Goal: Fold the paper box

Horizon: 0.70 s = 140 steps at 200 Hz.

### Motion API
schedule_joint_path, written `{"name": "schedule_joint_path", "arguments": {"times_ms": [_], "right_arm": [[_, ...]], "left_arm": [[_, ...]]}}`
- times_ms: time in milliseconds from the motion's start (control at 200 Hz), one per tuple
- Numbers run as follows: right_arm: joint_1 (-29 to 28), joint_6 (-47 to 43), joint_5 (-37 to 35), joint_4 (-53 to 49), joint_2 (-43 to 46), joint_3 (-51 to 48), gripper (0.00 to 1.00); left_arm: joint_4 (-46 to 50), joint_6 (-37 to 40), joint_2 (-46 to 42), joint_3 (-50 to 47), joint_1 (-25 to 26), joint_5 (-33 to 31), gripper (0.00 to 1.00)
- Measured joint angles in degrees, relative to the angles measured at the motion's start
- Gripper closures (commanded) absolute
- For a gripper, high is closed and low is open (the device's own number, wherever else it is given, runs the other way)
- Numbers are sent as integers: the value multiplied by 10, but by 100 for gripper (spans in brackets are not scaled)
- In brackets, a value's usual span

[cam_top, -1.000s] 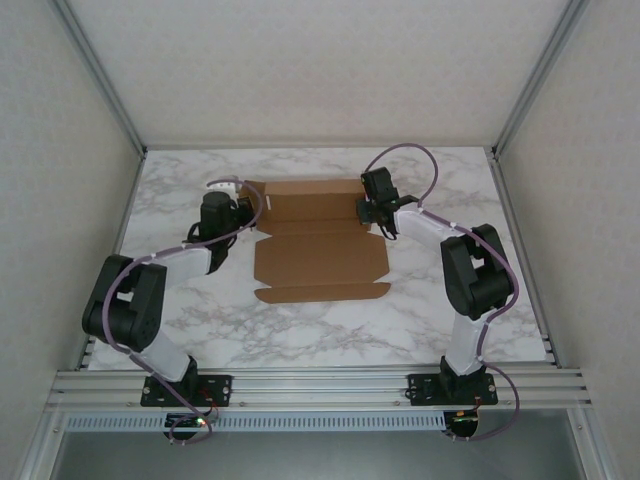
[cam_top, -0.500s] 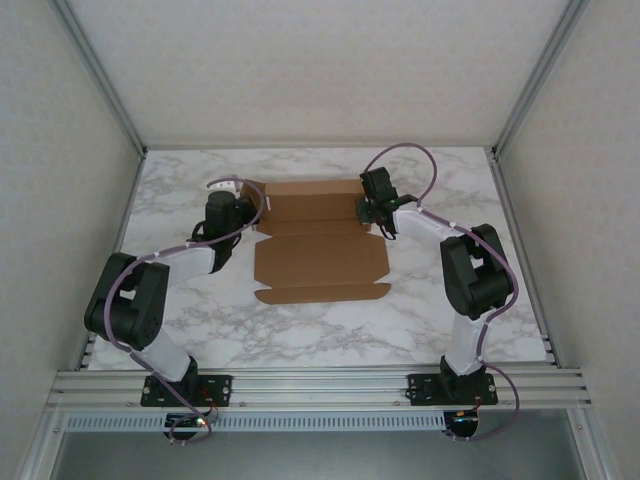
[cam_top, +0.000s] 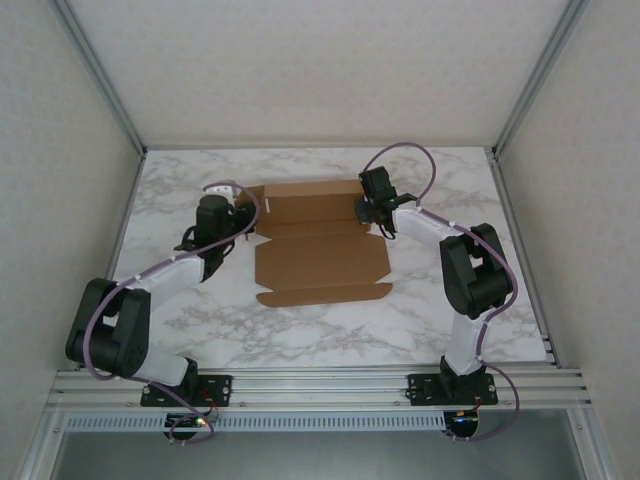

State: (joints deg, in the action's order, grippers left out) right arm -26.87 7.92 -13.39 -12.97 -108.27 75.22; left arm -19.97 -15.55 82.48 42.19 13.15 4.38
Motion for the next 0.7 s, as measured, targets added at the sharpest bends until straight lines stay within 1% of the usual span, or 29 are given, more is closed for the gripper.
{"name": "schedule_joint_path", "arguments": {"times_ms": [105,165,275,365,411,496,621,701], "right_arm": [[0,-5,2,1,0,0,85],[0,-9,4,1,0,0,85],[0,-12,12,1,0,0,85],[0,-14,17,3,0,0,85],[0,-15,20,3,0,0,84],[0,-20,26,3,0,0,84],[0,-26,32,2,0,0,84],[0,-26,32,2,0,-1,84]], "left_arm": [[15,11,-29,1,-21,4,53],[23,13,-49,1,-36,6,48],[15,13,-97,-1,-82,10,39],[-10,16,-120,0,-111,10,37],[-21,25,-118,3,-123,21,37],[-35,62,-97,14,-134,57,37],[-40,157,-54,23,-136,151,35],[-28,196,-30,34,-138,210,36]]}}
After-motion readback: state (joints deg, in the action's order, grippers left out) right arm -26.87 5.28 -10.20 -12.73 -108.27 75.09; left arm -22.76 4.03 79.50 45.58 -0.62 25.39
